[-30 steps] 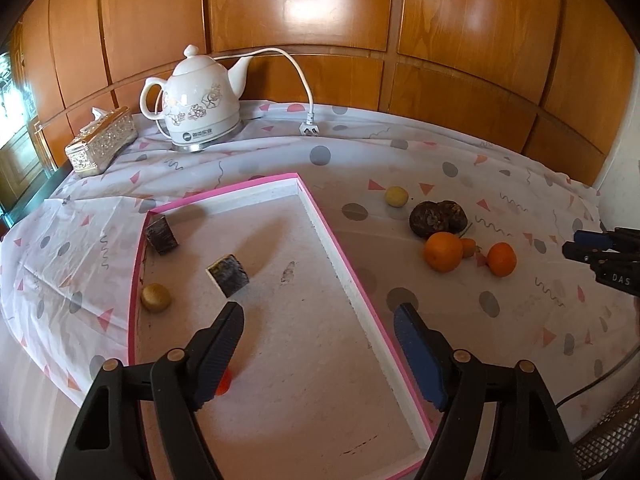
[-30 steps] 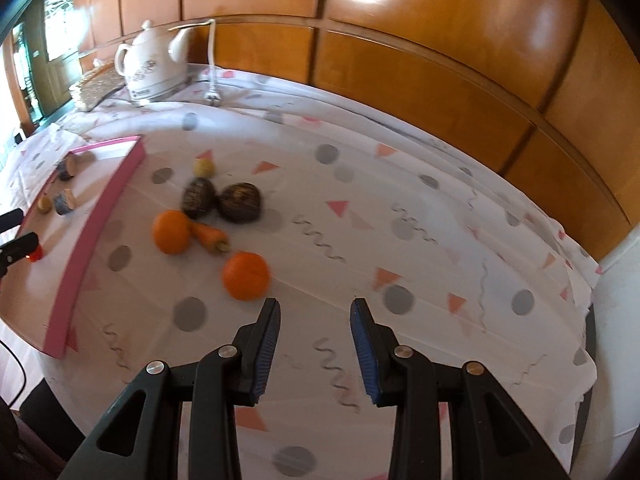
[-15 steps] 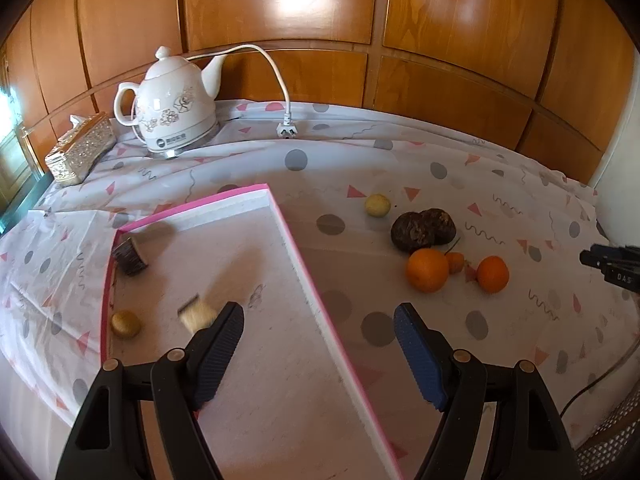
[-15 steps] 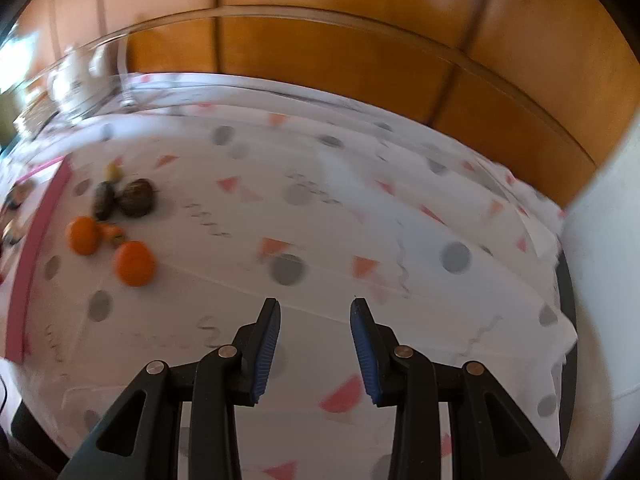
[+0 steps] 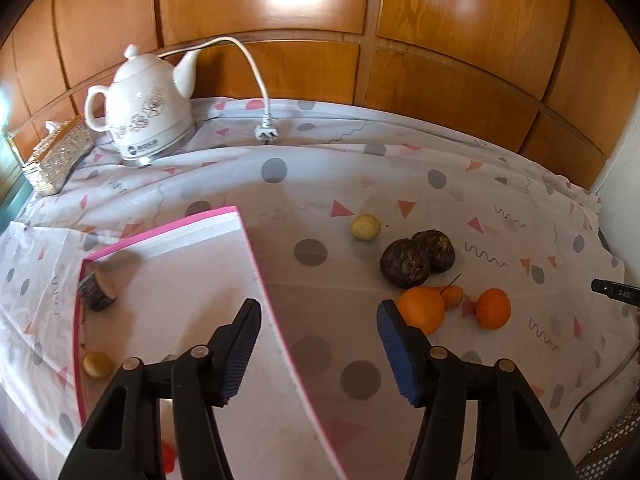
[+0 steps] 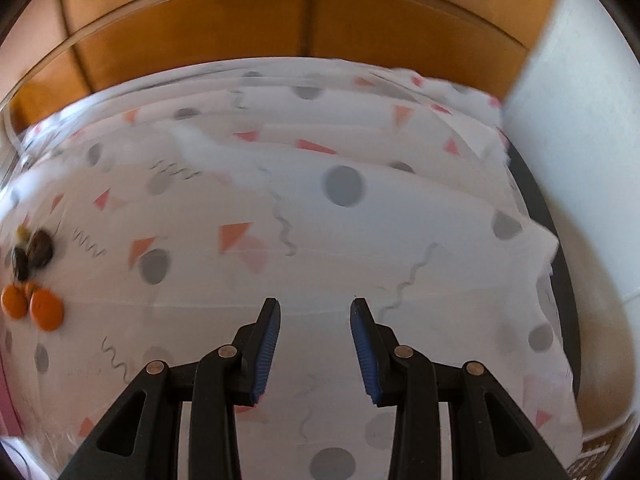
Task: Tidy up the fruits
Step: 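Reach the left gripper to the small yellow potato and grasp it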
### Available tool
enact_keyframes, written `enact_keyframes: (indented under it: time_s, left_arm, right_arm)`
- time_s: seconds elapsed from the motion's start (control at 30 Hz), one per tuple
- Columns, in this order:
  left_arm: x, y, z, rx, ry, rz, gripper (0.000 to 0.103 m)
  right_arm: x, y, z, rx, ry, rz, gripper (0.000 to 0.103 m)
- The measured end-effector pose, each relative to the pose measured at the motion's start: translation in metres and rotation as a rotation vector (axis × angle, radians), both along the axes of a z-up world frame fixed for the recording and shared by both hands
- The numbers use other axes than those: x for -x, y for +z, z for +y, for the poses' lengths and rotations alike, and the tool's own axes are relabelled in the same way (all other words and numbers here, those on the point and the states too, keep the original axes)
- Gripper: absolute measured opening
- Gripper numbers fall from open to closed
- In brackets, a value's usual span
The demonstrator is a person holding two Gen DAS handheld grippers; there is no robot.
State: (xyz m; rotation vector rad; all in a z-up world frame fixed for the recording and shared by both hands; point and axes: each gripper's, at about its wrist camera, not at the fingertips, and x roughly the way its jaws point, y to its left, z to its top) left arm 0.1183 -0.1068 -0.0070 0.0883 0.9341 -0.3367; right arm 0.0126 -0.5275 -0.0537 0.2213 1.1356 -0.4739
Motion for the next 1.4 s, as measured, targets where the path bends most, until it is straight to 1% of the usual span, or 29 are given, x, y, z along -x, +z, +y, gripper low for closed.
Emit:
enact_keyframes:
  time_s: [0.07,0.17,0.2,0.37,0.6,0.9,0.93,0.97,1.0,1.03,1.13,1.23,1.3,1.4]
  left_arm:
    - [-0.006,-0.002,-0.007,0.0,-0.012,0.008,0.057]
    - [-0.017,-0.005,-0.018,0.005,-0.032,0.027,0.052]
    - [-0.021,-0.007,-0.02,0.009,-0.036,0.035,0.049]
    - [-0.043,-0.013,-0.035,0.027,-0.044,0.072,0.044]
    - [-0.072,-0.022,-0.052,0.045,-0.037,0.114,0.043]
    - [-0.105,-0.041,-0.072,0.044,-0.026,0.161,0.042]
    - [-0.108,-0.043,-0.073,0.044,-0.025,0.165,0.041]
    - [-0.111,-0.045,-0.075,0.041,-0.023,0.169,0.037]
    - [-0.115,-0.049,-0.077,0.039,-0.02,0.177,0.03]
    - [-0.118,-0.052,-0.078,0.042,-0.015,0.183,0.029]
    - [-0.121,-0.054,-0.077,0.065,-0.007,0.165,0.029]
    - [-0.119,-0.054,-0.074,0.074,-0.012,0.16,0.029]
    - [-0.118,-0.054,-0.074,0.073,-0.019,0.153,0.029]
    - [-0.116,-0.054,-0.072,0.08,-0.013,0.155,0.029]
  right_arm:
    - [0.003,0.0,-0.01,-0.011,-0.044,0.001,0.037]
    - [0.006,0.002,-0.018,-0.016,-0.081,-0.01,0.037]
    - [0.005,0.002,-0.02,-0.015,-0.088,-0.011,0.037]
    - [0.008,0.004,-0.027,-0.021,-0.118,-0.031,0.037]
    - [0.013,0.008,-0.033,-0.026,-0.151,-0.057,0.037]
    - [0.029,0.013,-0.062,-0.059,-0.296,-0.109,0.037]
    - [0.033,0.016,-0.067,-0.056,-0.324,-0.124,0.037]
    - [0.037,0.018,-0.07,-0.055,-0.345,-0.137,0.037]
    - [0.041,0.02,-0.075,-0.058,-0.373,-0.154,0.037]
    - [0.045,0.021,-0.08,-0.065,-0.401,-0.169,0.037]
    - [0.06,0.022,-0.096,-0.108,-0.492,-0.218,0.037]
    - [0.067,0.021,-0.105,-0.138,-0.54,-0.233,0.037]
    - [0.067,0.018,-0.106,-0.159,-0.543,-0.234,0.037]
    - [0.063,0.017,-0.102,-0.155,-0.524,-0.225,0.037]
